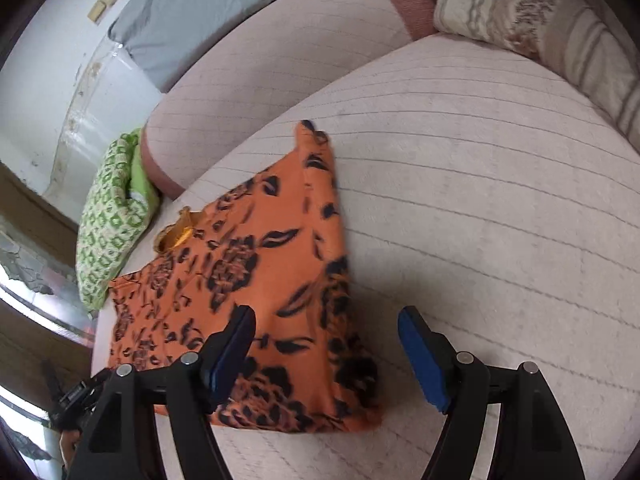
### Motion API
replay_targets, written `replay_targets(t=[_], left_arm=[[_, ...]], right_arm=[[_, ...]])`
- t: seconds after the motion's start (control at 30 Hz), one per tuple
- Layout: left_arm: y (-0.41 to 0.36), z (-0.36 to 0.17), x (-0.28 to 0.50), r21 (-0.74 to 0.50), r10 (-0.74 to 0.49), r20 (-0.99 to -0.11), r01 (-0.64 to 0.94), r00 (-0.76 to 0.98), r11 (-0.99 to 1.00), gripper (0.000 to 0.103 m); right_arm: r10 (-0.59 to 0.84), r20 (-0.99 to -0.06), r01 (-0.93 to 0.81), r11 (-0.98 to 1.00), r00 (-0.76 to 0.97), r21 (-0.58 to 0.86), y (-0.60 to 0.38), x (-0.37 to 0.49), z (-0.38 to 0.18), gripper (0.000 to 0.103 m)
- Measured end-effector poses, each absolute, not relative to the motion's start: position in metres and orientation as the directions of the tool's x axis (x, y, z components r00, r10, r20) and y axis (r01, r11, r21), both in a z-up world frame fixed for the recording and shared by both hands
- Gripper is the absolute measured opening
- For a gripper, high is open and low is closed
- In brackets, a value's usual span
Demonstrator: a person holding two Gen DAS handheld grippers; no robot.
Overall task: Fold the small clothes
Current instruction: 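Lift the hem and fold it toward the collar with both grippers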
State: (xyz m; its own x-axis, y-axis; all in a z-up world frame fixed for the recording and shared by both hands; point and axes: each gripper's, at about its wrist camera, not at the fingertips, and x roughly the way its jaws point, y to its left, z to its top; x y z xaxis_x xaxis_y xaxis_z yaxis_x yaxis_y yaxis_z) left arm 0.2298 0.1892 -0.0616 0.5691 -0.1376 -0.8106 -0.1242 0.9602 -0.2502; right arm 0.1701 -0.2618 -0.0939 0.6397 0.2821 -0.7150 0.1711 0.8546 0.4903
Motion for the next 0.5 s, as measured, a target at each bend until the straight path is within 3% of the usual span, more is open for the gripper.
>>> replay_targets(t=[0.1, 0.17, 0.5], left_arm=[[0.193, -0.057, 0.249, -0.266, -0.174, -0.810, -0.086, 0.560, 0.960, 0.081], [0.198, -0.064, 0.254, -0.314, -0.228, -0.824, -0.084, 0.519, 0.946, 0.069], [0.199, -0.081, 0.258, -0.294, -0.233, -0.852, -0.059, 0.469, 0.954, 0.067]], right_arm=[[0.267, -0.712, 0.158, 0.869, 0.650, 0.469, -0.255, 0.175, -0.092, 0.076], [0.266, -0.709, 0.155, 0.870, 0.653, 0.469, -0.256, 0.175, -0.091, 0.076], [0.282, -0.719, 0.152, 0.868, 0.635, 0.473, -0.251, 0.175, -0.096, 0.076]])
